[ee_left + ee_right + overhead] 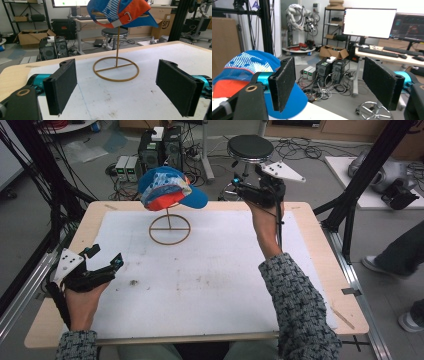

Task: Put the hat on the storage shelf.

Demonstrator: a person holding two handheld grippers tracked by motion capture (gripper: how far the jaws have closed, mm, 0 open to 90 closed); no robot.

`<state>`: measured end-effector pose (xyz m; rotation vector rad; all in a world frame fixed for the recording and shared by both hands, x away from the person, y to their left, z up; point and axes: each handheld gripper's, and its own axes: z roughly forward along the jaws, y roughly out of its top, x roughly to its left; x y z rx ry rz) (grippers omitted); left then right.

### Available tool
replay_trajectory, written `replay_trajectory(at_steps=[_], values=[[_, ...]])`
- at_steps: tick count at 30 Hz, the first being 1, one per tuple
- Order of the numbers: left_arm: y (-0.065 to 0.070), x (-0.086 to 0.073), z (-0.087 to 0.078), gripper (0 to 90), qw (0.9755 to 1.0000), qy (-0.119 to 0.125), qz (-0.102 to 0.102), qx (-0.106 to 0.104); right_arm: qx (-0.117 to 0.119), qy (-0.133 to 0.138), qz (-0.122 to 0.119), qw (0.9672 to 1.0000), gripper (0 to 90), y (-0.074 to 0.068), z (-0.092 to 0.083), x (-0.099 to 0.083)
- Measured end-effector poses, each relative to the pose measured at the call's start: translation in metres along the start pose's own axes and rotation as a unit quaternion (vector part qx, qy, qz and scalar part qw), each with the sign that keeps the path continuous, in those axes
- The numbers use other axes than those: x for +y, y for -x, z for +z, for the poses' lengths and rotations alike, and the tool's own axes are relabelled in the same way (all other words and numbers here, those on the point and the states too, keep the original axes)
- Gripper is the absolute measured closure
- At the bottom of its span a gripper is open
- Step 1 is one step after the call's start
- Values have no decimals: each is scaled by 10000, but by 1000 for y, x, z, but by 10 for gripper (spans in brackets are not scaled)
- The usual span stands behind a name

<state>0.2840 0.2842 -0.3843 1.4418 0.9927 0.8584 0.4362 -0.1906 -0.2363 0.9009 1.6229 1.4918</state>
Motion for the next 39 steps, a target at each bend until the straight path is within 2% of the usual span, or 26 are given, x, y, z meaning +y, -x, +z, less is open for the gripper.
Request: replay_trajectory(at_steps=[5,6,8,10,11,13,14,17,24,25,29,35,36,39], values=[[0,-2,1,172,10000,-47,16,0,-85,69,71,9999,199,8,-25,-10],[0,-2,1,172,10000,-47,16,0,-85,69,71,9999,199,8,-25,-10],[1,-2,1,172,10000,-64,33,-3,-118,139,123,9998,188,12,-40,-16],[1,-2,1,172,10000,-63,24,-2,-128,121,142,9997,183,14,-45,-18],[1,-2,1,172,10000,-66,32,-3,-108,126,217,9996,178,17,-55,-25],[1,-2,2,172,10000,-65,18,7,-129,132,221,9996,174,19,-60,-29],[1,-2,2,172,10000,-59,31,5,-168,111,295,9994,162,24,-69,-37],[1,-2,1,172,10000,-63,42,12,-212,78,497,9985,139,30,-81,-48],[1,-4,2,171,10000,-85,40,18,-222,56,681,9974,123,39,-112,-82],[1,-4,3,171,9999,-110,51,5,-222,56,681,9974,123,39,-112,-82],[4,-6,5,171,9998,-147,99,-15,-118,71,856,9962,117,39,-125,-109],[4,-7,6,170,9998,-169,122,-4,-182,-64,939,9954,117,40,-132,-137],[4,-7,6,170,9998,-161,118,10,-214,-97,959,9951,117,40,-136,-147],[4,-8,5,170,9998,-136,162,71,-219,-92,968,9950,117,39,-138,-153]])
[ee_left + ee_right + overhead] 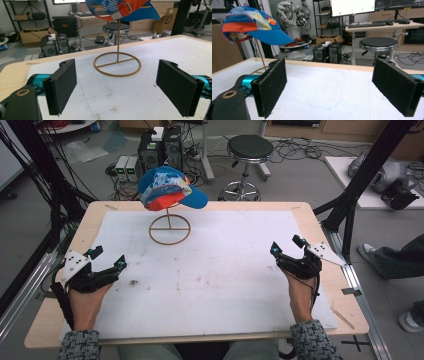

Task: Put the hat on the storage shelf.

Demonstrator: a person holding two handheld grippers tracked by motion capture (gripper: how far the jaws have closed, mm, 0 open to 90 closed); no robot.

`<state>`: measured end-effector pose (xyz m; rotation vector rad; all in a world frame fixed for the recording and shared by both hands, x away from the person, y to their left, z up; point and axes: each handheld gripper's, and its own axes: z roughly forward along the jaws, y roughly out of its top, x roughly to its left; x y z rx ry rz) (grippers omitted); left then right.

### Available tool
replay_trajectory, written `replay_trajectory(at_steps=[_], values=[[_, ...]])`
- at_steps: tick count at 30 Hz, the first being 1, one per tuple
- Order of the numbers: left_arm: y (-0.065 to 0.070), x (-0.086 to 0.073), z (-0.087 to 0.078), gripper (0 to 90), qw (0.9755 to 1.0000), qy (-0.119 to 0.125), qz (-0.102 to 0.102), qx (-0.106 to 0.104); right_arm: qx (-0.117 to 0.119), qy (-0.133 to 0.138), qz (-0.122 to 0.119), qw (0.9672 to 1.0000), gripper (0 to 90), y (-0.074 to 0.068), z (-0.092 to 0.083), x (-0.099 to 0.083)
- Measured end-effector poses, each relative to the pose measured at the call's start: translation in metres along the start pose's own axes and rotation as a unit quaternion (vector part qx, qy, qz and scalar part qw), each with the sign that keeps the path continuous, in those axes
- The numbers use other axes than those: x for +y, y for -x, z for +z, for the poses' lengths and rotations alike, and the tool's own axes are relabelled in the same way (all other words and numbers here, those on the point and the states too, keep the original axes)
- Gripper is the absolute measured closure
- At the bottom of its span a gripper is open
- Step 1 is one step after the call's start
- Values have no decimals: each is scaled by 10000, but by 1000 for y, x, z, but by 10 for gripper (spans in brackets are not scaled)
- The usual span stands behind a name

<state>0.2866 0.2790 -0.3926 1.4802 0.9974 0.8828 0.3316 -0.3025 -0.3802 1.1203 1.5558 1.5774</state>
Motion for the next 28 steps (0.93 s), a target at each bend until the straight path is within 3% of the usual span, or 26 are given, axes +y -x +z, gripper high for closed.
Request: replay_trajectory(at_steps=[3,6,16,23,28], values=[[1,-2,2,170,10000,-20,13,29,77,-30,110,9999,117,-1,-3,-5],[4,-2,3,170,10000,-52,66,14,157,14,9,9999,117,-3,-4,-5],[7,-3,7,170,9999,-112,113,8,172,177,-50,9997,116,-2,-9,-2],[11,1,10,170,9998,-85,161,-66,169,111,-160,9997,117,-3,-9,-3],[9,1,10,170,9998,-91,162,-57,141,107,-100,9998,116,0,-10,-2]])
